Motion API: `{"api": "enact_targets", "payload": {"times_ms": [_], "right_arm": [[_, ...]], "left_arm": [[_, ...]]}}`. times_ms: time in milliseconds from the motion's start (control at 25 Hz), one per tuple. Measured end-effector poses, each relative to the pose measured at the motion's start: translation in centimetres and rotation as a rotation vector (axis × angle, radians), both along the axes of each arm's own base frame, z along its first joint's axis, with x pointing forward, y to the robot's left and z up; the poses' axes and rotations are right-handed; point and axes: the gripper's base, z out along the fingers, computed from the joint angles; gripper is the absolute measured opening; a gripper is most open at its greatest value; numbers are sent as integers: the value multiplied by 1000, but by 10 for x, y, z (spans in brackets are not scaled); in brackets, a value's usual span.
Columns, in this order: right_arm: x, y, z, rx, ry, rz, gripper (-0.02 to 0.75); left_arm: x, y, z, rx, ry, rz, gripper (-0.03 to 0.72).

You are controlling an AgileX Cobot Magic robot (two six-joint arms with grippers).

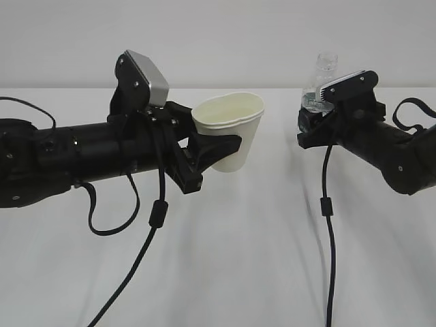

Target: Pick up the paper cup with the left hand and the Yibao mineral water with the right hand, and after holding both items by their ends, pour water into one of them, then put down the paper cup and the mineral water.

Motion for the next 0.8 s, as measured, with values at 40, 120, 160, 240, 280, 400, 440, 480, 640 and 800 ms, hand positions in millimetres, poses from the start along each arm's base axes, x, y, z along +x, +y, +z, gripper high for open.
{"api": "enact_targets", "payload": {"times_ms": [40,120,160,240,280,400,440,480,640,800], "right_arm": [[0,0,0,1,0,-1,420],[0,0,0,3,0,-4,420],[0,0,0,3,0,-5,420],[0,-1,0,5,1,-8,420],[0,-1,0,5,3,-10,420],[0,-1,0,4,6,-13,420],[0,-1,-1,4,10,-13,420],[0,-1,-3,3,15,-17,420],[0,-2,-11,5,39,-27,420],[0,-2,-17,2,54,-29,420]], "left_arm": [[0,0,0,0,0,0,375],[0,0,0,0,0,0,375],[0,0,0,0,0,0,375],[0,0,0,-2,-1,-1,375],[0,0,0,-3,-2,-2,375],[0,0,1,-11,-5,-5,390],[0,0,1,-11,-5,-5,382],[0,0,1,-11,-5,-5,377],[0,0,1,-12,-5,-6,375],[-1,-1,2,-18,-8,-9,373]]}}
